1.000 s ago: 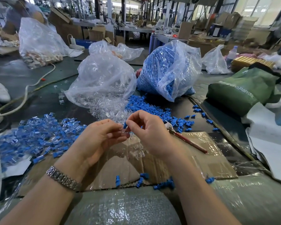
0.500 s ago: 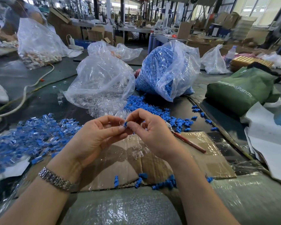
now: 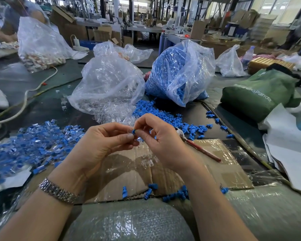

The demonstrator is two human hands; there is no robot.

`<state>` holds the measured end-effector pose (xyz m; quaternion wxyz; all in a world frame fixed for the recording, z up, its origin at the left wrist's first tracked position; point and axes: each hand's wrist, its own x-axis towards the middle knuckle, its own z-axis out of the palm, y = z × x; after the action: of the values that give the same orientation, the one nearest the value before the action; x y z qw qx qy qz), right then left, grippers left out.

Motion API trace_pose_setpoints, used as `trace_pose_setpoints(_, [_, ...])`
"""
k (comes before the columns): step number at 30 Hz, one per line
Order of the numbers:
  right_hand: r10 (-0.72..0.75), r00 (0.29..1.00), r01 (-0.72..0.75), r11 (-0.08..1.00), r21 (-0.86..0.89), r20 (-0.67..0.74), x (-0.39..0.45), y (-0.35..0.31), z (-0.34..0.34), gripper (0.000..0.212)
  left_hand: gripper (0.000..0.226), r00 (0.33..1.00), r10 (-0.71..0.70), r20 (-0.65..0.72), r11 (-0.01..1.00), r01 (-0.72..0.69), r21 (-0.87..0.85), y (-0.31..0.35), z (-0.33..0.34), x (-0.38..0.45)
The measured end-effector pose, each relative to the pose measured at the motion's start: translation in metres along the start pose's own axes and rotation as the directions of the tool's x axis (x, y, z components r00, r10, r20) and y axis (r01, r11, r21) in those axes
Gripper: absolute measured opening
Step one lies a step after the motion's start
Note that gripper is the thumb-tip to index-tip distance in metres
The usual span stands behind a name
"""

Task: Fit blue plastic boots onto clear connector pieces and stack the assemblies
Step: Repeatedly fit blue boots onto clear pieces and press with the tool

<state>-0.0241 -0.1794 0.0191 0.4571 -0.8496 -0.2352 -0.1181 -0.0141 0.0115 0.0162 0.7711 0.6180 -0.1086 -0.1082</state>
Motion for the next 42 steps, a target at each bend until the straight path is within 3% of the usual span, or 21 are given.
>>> trace_pose_setpoints(4, [0.146, 0.987, -0.144, 0.989, 0.035, -0.061, -0.002, 0.001, -0.014, 0.009, 0.029, 1.000, -0.022, 0.004, 0.998, 0.022, -0.055, 0.000, -0.003, 0.001])
trace_pose_setpoints(6, [0.276, 0.934, -0.319, 0.929, -0.186, -0.225, -0.002, 0.010, -0.024, 0.021, 0.022, 0.999, -0.028, -0.019, 0.996, 0.027, -0.084, -0.002, -0.005, 0.002])
trace_pose_setpoints(8, [0.480, 0.820, -0.572, 0.690, -0.444, -0.311, -0.003, 0.019, -0.034, 0.041, 0.019, 0.999, -0.029, -0.046, 0.995, 0.024, -0.097, -0.005, -0.006, 0.003])
trace_pose_setpoints(10, [0.666, 0.689, -0.693, 0.491, -0.529, -0.285, -0.008, 0.026, -0.039, 0.058, 0.017, 0.997, -0.032, -0.067, 0.993, 0.024, -0.111, -0.005, -0.007, 0.004])
trace_pose_setpoints(12, [0.730, 0.637, -0.699, 0.413, -0.583, -0.246, -0.012, 0.031, -0.039, 0.064, 0.018, 0.996, -0.029, -0.086, 0.992, 0.019, -0.123, -0.006, -0.008, 0.005])
trace_pose_setpoints(18, [0.749, 0.586, -0.694, 0.268, -0.669, -0.308, -0.014, 0.032, -0.040, 0.056, 0.024, 0.992, -0.023, -0.121, 0.990, 0.006, -0.140, -0.007, -0.011, 0.007])
trace_pose_setpoints(26, [0.734, 0.625, -0.703, 0.381, -0.600, -0.266, -0.012, 0.028, -0.041, 0.018, 0.020, 0.993, -0.033, -0.116, 0.990, 0.017, -0.141, -0.009, -0.012, 0.008])
trace_pose_setpoints(31, [0.721, 0.653, -0.691, 0.442, -0.572, -0.232, -0.014, 0.028, -0.043, 0.012, 0.034, 0.993, -0.034, -0.112, 0.992, 0.020, -0.123, -0.005, -0.011, 0.007])
trace_pose_setpoints(36, [0.672, 0.718, -0.679, 0.622, -0.389, -0.179, -0.002, 0.014, -0.046, 0.016, 0.019, 0.995, -0.020, -0.096, 0.985, 0.004, -0.172, -0.003, -0.011, 0.008])
trace_pose_setpoints(39, [0.660, 0.751, -0.659, 0.748, -0.080, -0.014, 0.001, -0.005, -0.050, 0.022, 0.017, 0.997, -0.023, -0.078, 0.970, 0.003, -0.244, -0.003, -0.012, 0.010])
trace_pose_setpoints(42, [0.595, 0.751, -0.622, 0.783, 0.004, 0.285, 0.000, -0.022, -0.049, 0.029, 0.017, 0.997, -0.012, -0.083, 0.960, -0.012, -0.280, -0.004, -0.014, 0.011])
